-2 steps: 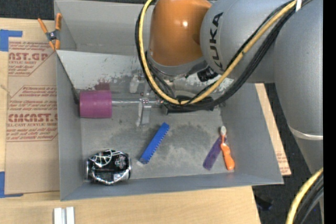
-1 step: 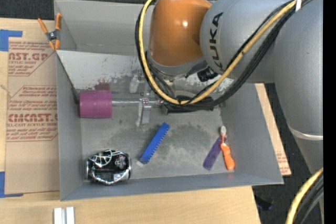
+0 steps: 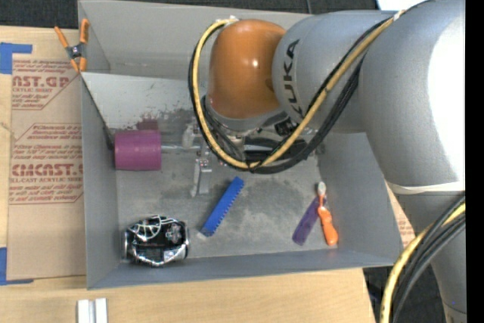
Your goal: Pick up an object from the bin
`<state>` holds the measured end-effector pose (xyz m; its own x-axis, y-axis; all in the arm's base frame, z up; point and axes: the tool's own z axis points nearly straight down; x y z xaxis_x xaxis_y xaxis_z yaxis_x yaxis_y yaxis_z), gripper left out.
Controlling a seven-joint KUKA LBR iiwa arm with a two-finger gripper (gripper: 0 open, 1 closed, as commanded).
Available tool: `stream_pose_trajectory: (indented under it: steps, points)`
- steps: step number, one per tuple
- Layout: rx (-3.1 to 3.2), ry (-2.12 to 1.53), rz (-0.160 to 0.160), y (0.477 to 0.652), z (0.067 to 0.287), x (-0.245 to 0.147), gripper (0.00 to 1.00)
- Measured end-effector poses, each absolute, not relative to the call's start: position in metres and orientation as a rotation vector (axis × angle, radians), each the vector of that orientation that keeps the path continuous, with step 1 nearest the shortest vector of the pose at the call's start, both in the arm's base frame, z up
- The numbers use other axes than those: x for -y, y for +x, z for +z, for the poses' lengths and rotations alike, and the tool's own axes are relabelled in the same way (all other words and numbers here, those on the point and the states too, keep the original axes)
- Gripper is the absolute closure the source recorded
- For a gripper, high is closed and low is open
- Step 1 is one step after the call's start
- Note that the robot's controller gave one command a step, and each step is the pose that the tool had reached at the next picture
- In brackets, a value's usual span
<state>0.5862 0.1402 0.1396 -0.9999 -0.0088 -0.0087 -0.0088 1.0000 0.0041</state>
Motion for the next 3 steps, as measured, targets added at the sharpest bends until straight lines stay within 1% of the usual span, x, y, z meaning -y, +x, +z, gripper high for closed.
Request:
stream_pose_trajectory:
  steps: [1,2,3]
  points:
    - [-3.127,-0.012,0.010,0.591,0.070,-0.151,0.00]
    - [-3.134,-0.035,0.011,0.588,0.070,-0.147,0.00]
    - [-3.124,-0.203,0.009,0.593,0.069,-0.125,0.00]
